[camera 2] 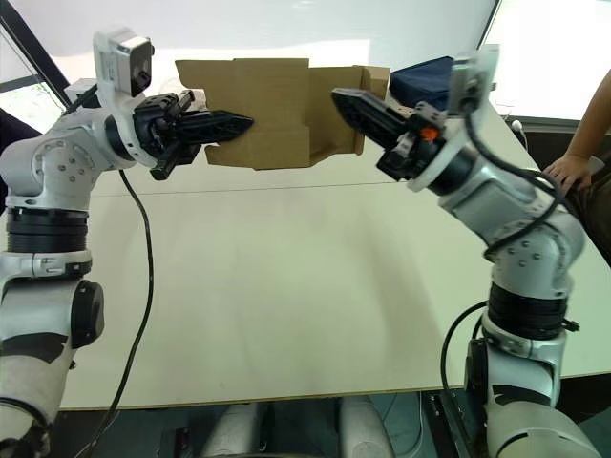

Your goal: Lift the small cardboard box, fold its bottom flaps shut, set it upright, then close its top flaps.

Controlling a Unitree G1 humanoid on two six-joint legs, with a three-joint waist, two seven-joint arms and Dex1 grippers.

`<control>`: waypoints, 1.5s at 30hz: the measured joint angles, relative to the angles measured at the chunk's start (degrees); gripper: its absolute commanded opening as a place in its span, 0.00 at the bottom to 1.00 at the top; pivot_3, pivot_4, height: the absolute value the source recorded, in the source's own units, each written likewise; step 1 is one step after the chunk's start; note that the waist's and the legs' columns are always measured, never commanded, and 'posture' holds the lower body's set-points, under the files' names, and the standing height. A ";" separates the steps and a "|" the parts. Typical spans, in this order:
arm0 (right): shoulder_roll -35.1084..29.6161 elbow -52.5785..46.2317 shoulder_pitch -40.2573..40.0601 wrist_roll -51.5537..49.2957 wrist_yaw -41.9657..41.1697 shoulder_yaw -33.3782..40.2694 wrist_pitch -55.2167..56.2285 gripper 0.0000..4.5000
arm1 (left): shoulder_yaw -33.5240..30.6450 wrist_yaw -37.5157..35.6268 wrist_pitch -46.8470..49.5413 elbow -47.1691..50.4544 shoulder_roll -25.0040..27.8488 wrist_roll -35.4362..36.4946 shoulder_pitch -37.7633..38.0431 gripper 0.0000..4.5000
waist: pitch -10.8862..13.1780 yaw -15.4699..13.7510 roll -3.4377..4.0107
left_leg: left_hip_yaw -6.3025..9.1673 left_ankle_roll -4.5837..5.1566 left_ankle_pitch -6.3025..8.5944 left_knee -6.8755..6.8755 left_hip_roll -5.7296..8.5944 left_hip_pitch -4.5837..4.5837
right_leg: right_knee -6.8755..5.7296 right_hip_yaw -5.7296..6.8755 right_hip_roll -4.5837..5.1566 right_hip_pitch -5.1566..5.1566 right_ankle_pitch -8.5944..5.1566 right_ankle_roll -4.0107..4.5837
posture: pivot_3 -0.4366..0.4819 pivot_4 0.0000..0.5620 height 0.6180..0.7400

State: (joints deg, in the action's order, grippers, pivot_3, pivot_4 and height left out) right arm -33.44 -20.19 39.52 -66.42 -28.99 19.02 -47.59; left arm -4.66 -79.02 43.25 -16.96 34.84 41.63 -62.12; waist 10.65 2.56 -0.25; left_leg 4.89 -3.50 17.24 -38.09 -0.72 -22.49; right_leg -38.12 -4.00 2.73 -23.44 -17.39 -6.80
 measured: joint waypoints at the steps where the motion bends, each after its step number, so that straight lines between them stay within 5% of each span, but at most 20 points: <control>1: -1.27 -0.83 -1.58 -0.48 0.07 0.46 -0.70 0.01 | 0.05 -0.30 -0.05 -0.17 0.02 -0.04 -0.22 0.00 | 0.00 -0.02 0.00 | 0.00 0.05 0.03 0.00 0.00 0.00 | 0.00 0.00 0.00 0.00 0.00 0.00 | 0.48 0.27 1.00; 7: -5.04 -5.11 -12.40 1.46 0.74 -1.17 -3.13 0.01 | 0.12 -1.84 -0.22 -0.81 0.23 -0.15 -1.03 0.00 | 0.01 0.19 0.02 | -0.05 0.10 0.06 -0.02 0.01 0.02 | -0.04 -0.06 -0.02 -0.01 0.00 0.00 | 0.48 0.27 1.00; 18: -1.22 -5.18 -9.13 8.65 2.02 -6.73 2.41 0.01 | 0.56 -2.56 0.24 1.38 -0.36 0.34 -1.30 0.00 | 0.01 -0.07 0.02 | -0.02 0.00 0.00 -0.01 -0.01 0.00 | 0.01 -0.04 -0.03 0.00 0.00 0.00 | 0.48 0.27 1.00; 45: 7.30 -3.60 -3.56 8.64 2.16 -9.59 3.73 0.01 | 0.64 -1.96 0.83 1.79 -2.40 0.36 -1.30 0.00 | 0.01 0.05 0.02 | -0.01 -0.07 -0.04 -0.01 -0.01 0.01 | -0.01 -0.04 -0.03 -0.01 0.00 0.00 | 0.48 0.27 1.00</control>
State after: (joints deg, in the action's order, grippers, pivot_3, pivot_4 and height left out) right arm -26.14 -23.79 35.96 -57.78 -26.83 9.43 -43.86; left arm -4.03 -80.98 44.08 -15.17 32.43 41.99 -63.42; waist 10.66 2.61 -0.23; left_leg 4.87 -3.57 17.20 -38.10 -0.73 -22.49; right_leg -38.14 -4.04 2.70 -23.45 -17.39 -6.80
